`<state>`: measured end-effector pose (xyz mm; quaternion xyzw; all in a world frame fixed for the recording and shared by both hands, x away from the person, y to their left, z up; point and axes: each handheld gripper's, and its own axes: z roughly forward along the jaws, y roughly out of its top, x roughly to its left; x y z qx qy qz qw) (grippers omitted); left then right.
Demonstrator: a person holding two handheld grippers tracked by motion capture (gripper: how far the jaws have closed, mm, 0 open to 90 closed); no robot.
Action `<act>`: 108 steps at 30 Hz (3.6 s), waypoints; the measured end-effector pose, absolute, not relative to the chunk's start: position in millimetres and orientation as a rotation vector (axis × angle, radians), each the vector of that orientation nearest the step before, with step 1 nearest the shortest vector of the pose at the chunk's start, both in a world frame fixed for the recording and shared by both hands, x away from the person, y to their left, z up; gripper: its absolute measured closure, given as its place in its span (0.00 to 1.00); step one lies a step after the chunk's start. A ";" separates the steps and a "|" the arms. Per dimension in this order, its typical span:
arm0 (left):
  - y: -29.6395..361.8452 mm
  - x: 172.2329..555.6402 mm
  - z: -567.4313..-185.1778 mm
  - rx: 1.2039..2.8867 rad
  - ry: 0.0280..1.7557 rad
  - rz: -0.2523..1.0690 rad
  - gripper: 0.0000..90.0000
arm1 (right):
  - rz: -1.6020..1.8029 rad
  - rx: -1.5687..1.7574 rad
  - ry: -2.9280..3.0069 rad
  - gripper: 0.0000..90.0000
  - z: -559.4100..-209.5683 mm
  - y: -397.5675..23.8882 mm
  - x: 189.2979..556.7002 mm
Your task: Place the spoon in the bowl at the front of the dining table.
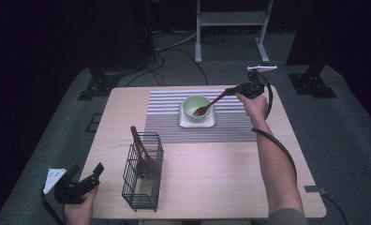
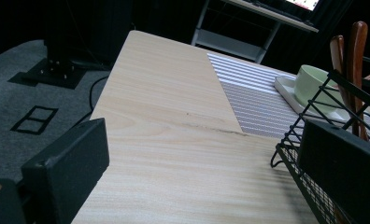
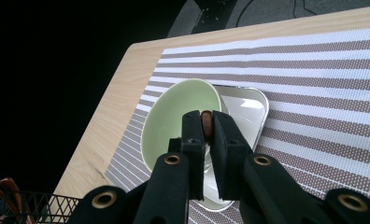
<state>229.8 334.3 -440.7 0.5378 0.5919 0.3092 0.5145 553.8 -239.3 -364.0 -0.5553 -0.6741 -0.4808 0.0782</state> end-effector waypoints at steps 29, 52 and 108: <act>335.1 227.2 -439.7 1.289 1.428 0.753 0.02 | -1.401 -1.673 -1.949 0.77 -393.2 -232.4 556.0; 334.0 228.0 -439.2 1.289 1.424 0.747 0.02 | -1.360 -1.628 -1.958 0.44 -403.7 -251.4 528.1; 337.6 223.0 -441.0 1.280 1.452 0.751 0.02 | -1.277 -1.454 -2.083 0.30 -407.0 -277.0 451.0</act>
